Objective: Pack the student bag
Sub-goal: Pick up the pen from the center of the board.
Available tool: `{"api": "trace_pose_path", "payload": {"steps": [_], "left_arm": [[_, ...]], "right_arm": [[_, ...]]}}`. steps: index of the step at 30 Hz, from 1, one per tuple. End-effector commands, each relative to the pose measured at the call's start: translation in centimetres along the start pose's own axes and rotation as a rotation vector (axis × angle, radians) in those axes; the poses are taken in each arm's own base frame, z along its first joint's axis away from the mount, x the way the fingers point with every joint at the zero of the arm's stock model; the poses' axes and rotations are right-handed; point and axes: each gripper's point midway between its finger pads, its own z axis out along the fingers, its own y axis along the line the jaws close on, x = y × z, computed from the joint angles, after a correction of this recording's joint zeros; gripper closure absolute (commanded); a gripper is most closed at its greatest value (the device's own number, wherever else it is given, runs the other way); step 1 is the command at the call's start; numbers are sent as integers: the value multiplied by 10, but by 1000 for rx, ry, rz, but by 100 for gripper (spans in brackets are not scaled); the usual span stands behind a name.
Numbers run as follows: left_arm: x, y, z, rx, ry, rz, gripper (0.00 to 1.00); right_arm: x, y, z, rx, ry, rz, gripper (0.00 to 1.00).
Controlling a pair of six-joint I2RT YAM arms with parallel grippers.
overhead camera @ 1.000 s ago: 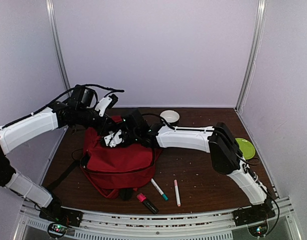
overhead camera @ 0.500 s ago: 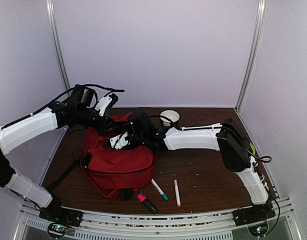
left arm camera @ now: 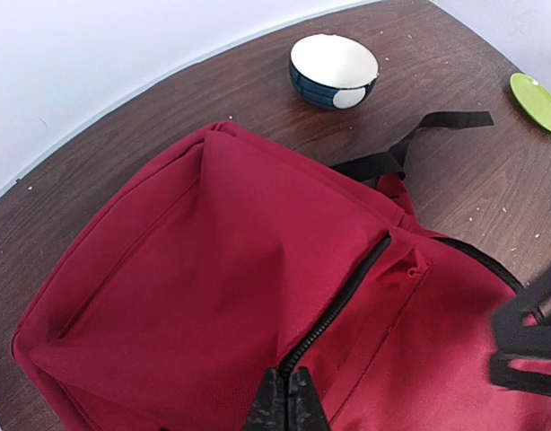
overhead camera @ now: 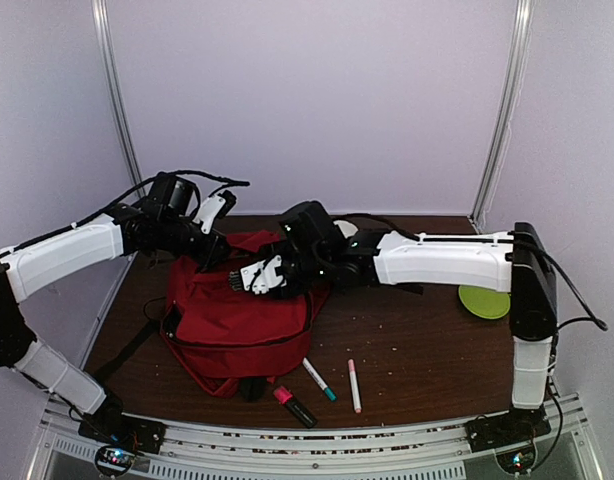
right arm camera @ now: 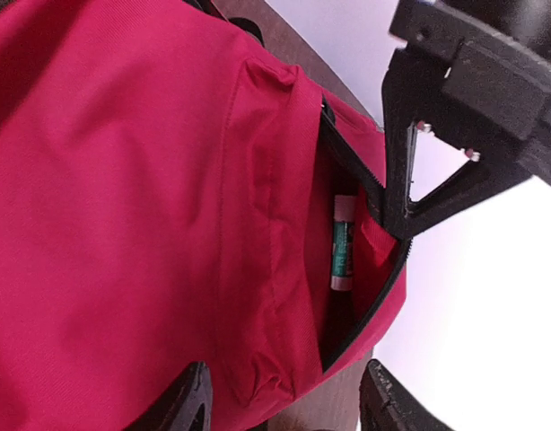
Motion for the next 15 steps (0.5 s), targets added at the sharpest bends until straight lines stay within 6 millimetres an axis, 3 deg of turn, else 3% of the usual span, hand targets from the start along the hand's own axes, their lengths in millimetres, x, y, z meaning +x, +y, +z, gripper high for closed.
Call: {"api": "trace_pose_path", "payload": {"steps": [1,7,15], "left_arm": [[-20,6,1,-17,-71,-20,100],[-18,7,0,-19,-68,-16,100],[-17,4,-2,-9,-67,-11,100]], "right_arm": [[-3,25,-60,-161,-4,182,43],[29,78,-115,-355,57,399,43],[95,188,-146,-645,237,497,47]]}}
